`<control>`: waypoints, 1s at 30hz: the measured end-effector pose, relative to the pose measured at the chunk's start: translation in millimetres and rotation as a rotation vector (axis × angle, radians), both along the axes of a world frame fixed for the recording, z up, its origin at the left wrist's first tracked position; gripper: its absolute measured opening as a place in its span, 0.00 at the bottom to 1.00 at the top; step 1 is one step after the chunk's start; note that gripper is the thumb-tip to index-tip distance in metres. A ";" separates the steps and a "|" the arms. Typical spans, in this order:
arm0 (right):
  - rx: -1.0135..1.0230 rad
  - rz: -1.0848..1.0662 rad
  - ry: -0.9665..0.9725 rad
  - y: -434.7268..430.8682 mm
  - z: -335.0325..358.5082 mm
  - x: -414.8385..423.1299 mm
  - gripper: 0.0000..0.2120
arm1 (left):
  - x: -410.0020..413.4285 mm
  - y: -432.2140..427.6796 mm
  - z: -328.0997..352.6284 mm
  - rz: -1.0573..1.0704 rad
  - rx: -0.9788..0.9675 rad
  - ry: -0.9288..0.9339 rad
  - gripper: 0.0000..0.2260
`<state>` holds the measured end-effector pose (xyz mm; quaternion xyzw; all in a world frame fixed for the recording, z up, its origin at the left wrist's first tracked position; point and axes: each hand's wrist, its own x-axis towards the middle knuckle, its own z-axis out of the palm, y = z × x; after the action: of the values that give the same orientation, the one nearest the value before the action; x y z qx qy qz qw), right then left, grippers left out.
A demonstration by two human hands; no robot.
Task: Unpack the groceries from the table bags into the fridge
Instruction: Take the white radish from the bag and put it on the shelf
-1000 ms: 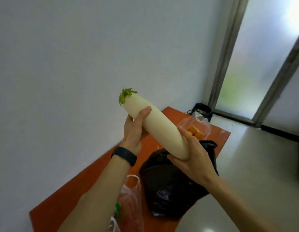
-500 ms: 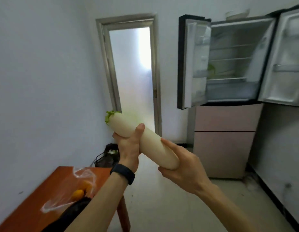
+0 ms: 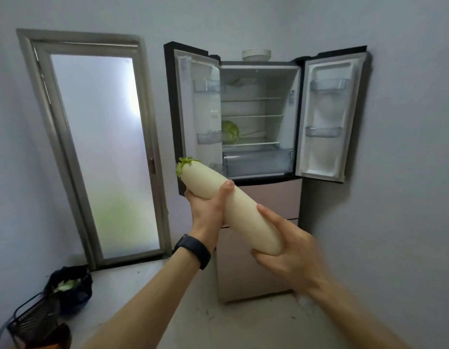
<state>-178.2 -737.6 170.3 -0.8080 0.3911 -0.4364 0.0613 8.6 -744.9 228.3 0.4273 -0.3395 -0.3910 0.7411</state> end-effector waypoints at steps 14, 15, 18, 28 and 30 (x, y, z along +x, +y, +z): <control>-0.003 -0.151 0.032 -315.8 51.4 -15.8 0.42 | -22.1 -354.5 49.0 -0.076 0.001 0.015 0.48; 0.015 -0.157 0.030 -333.7 51.9 -19.0 0.42 | -26.0 -376.4 48.7 -0.082 0.016 0.013 0.48; 0.090 -0.171 0.024 -387.4 52.0 -30.2 0.42 | -37.2 -436.3 44.1 -0.120 0.074 0.019 0.45; 0.179 -0.187 -0.022 -569.9 20.9 -50.1 0.41 | -66.7 -641.6 21.8 -0.185 0.229 -0.148 0.37; 0.178 -0.183 -0.029 -610.1 23.9 -58.7 0.41 | -75.3 -685.0 24.7 -0.187 0.230 -0.144 0.37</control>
<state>-236.9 -1347.8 194.2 -0.7540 0.4993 -0.4154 0.0986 -66.6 -1429.9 253.0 0.5028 -0.3828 -0.4632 0.6214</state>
